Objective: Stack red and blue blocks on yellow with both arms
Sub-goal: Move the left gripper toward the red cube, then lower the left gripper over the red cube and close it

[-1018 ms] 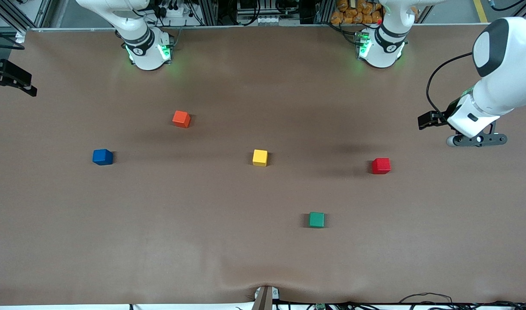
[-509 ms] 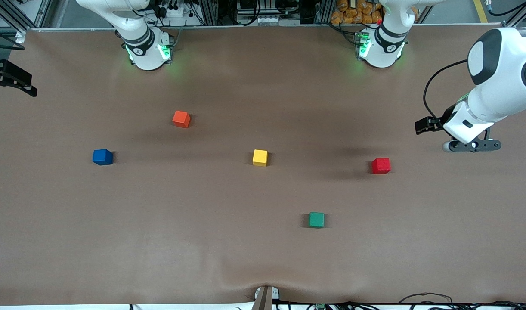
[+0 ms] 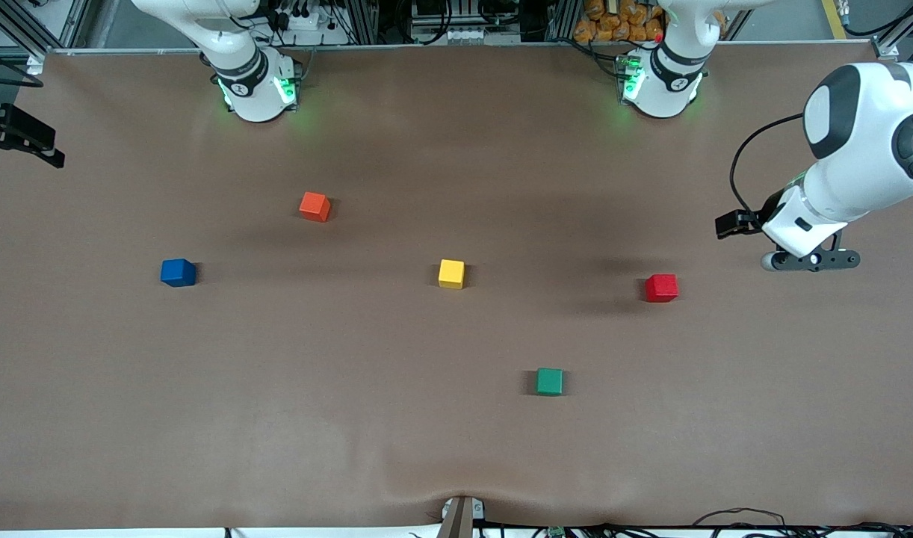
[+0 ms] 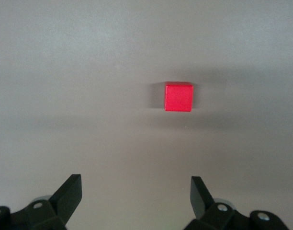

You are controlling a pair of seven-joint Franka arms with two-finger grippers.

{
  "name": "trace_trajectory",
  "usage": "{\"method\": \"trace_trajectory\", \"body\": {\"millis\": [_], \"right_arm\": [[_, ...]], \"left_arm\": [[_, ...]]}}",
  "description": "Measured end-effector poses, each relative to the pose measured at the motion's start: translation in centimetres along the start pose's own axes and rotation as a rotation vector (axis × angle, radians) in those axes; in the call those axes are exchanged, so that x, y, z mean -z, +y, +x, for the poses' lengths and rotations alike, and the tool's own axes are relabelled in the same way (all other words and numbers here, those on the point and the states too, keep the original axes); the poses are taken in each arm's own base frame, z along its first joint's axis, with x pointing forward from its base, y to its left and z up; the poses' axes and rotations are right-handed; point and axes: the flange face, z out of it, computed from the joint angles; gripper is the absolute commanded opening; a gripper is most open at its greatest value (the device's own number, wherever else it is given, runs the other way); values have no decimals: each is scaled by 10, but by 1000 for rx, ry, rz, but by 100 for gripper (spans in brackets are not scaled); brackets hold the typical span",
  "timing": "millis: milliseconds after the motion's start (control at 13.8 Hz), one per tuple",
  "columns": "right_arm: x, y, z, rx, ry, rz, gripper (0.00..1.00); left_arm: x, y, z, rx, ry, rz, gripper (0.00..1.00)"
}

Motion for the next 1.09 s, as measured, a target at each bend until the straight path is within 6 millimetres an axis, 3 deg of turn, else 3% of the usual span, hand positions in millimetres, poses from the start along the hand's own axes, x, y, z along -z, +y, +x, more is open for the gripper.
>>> {"method": "trace_trajectory", "body": {"millis": [509,800,1091], "right_arm": [[-1,3,0,-6,-2,1,100],[-1,4,0,-7,-2,1,100],[-1,4,0,-8,-2,1,100]], "left_arm": [[-18,-1,8,7,10,-5,100],[-53,8,21,5,-11,-10,100],[-90,35,30,22,-64,-7,100]]}}
